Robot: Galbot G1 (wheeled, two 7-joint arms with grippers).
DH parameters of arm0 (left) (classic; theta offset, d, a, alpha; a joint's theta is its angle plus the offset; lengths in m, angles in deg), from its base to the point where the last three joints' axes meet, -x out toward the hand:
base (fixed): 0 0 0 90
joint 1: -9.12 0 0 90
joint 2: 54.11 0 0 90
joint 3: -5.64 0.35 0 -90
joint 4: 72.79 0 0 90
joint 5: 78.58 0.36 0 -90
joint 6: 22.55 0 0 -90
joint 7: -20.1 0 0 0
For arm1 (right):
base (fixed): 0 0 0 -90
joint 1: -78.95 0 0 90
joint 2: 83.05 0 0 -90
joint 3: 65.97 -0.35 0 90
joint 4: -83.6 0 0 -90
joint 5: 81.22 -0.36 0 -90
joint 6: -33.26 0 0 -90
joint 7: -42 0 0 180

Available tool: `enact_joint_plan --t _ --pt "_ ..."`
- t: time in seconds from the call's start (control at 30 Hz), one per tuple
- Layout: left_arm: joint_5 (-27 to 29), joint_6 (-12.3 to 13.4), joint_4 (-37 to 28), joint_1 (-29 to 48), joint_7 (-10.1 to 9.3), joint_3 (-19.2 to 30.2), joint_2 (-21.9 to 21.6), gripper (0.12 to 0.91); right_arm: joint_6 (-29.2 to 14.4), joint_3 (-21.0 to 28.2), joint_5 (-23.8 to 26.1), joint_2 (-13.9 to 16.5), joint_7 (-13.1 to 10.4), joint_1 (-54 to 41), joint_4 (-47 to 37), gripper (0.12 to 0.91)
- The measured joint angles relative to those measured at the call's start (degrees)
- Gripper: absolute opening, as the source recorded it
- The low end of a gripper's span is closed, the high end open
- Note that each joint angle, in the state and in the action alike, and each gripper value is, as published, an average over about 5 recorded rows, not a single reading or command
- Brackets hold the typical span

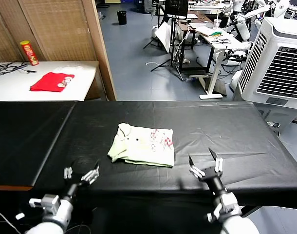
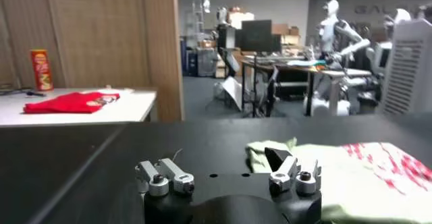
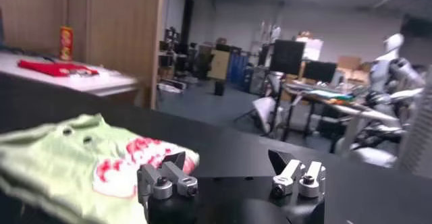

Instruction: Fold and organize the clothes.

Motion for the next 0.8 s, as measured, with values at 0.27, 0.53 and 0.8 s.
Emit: enact_joint_plan --t 0.27,0.53,0.8 --pt "-0.9 -0.5 3.0 -9.3 -1.95 -1.5 -0.4 0.798 -2.4 -3.8 1.4 -3.1 -2.1 14.6 6.5 0.798" --pt "-4.4 -5.3 5.9 -14.5 -3.07 -3.5 -0.4 0.798 1.4 -4.8 -4.1 -4.5 -3.8 24.0 11.6 0.798" --pt "-5.8 -7.3 7.4 -15.6 -2.54 -5.6 -1.0 0.798 1.7 -5.0 -4.5 -4.6 -3.8 26.2 12.8 0.798"
